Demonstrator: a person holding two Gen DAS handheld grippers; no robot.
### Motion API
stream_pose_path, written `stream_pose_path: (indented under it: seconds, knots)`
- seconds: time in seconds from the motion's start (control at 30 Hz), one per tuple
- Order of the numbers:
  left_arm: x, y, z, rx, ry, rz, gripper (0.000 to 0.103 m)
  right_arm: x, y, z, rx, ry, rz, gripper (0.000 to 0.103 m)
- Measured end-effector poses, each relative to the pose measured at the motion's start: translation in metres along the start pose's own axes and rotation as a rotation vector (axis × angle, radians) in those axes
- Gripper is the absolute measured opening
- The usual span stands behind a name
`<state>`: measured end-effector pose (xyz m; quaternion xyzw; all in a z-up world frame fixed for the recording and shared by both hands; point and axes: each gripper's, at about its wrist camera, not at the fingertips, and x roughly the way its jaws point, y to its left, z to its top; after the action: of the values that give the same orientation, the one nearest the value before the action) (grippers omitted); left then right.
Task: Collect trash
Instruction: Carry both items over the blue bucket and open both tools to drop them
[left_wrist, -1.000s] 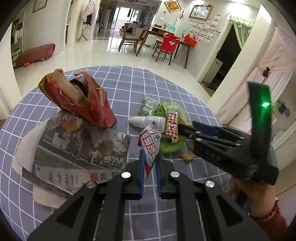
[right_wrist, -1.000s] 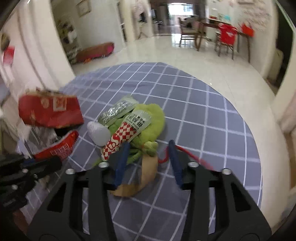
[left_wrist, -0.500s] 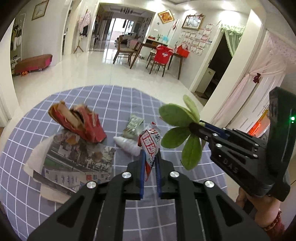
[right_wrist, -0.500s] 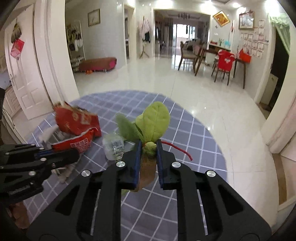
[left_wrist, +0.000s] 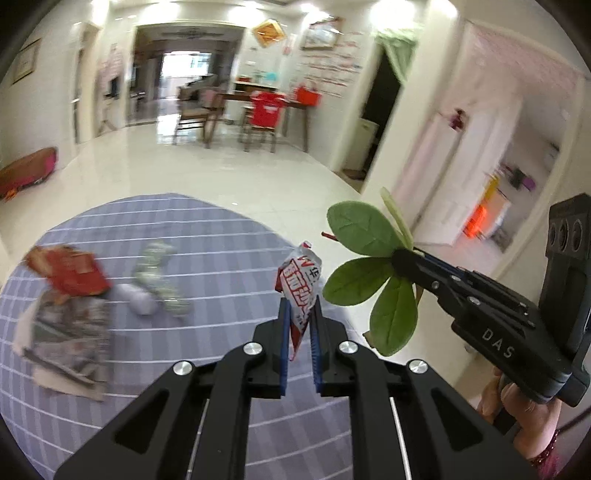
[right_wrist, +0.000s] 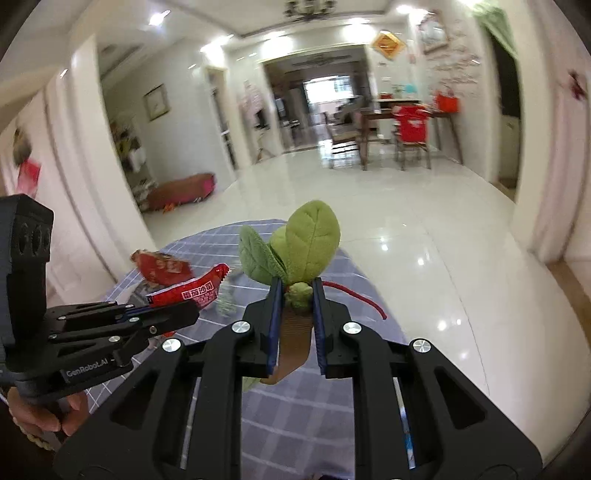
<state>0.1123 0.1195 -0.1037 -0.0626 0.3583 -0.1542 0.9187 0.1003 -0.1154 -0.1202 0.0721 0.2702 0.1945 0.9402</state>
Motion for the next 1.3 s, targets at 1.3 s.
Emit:
stream_pose_path:
  seconds: [1.3]
  knots:
    - [0.279, -0.183, -0.077, 0.258, 0.454, -0.158, 0.010, -0.013, -0.239, -0.144, 0.519, 0.115, -0.293, 0.057]
